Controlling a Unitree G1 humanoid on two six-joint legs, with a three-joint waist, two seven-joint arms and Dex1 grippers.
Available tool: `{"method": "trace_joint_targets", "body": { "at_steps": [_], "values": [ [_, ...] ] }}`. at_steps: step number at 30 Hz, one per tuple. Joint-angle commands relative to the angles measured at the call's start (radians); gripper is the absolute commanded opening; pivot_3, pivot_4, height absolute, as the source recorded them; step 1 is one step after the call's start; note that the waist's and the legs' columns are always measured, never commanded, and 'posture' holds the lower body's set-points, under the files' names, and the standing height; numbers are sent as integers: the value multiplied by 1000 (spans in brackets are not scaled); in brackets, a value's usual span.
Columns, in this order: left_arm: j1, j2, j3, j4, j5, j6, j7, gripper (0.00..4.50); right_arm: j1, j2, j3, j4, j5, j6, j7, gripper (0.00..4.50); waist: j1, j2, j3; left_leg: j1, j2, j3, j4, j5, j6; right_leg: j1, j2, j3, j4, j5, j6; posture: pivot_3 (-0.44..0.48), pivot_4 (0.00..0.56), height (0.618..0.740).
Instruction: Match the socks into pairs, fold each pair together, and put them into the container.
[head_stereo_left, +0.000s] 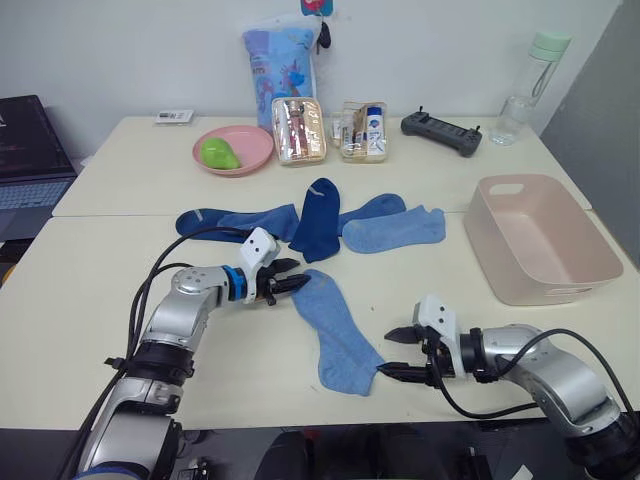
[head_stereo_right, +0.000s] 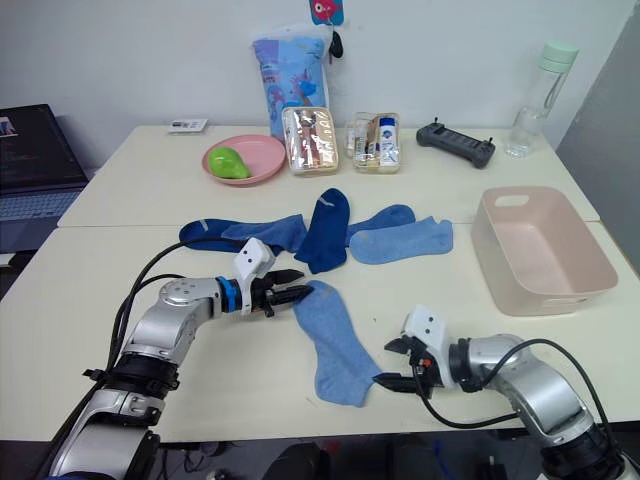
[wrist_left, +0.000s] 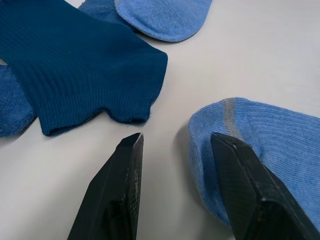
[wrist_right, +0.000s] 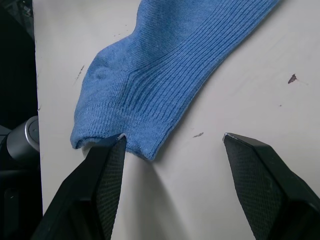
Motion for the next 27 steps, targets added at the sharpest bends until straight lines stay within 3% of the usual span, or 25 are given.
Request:
{"method": "trace_joint_targets", "body": {
  "at_steps": [1,4,8,9,11,17,19,27],
  "values": [
    [-4,-1,5,-11,5,-20,-6,2169,1,-14,-5,-27,4,-8,2,3346,0,0,0,0,0,0,0,0,0,0,0,0,0,0,0,0,150,740],
    [1,0,8,-19,1,-18,-11,1543,10,-25,2,-18,-12,-30,4,3346,0,0,0,0,0,0,0,0,0,0,0,0,0,0,0,0,150,740],
    [3,0,11,-23,-4,-15,-16,275,11,-26,13,-2,-22,-48,4,3346,0,0,0,0,0,0,0,0,0,0,0,0,0,0,0,0,150,740],
    [4,0,12,-25,-5,-13,-18,15,10,-25,16,-1,-24,-50,4,3151,0,0,0,0,0,0,0,0,0,0,0,0,0,0,0,0,150,740],
    [8,-2,14,-33,-9,-8,-19,0,9,-20,19,-4,-23,-47,3,2715,0,0,0,0,0,0,0,0,0,0,0,0,0,0,0,0,150,740],
    [23,-2,19,-58,-17,9,-14,0,4,-12,21,-8,-16,-33,7,560,0,0,0,0,0,0,0,0,0,0,0,0,0,0,0,0,150,740],
    [36,-1,22,-79,-27,21,-17,0,-2,-10,25,-7,-14,-27,11,43,0,0,0,0,0,0,0,0,0,0,0,0,0,0,0,0,150,740],
    [70,4,36,-130,-41,41,-2,0,-20,-22,22,0,-2,-14,44,43,0,0,0,0,0,0,0,0,0,0,0,0,0,0,0,0,150,740]
  ]
}}
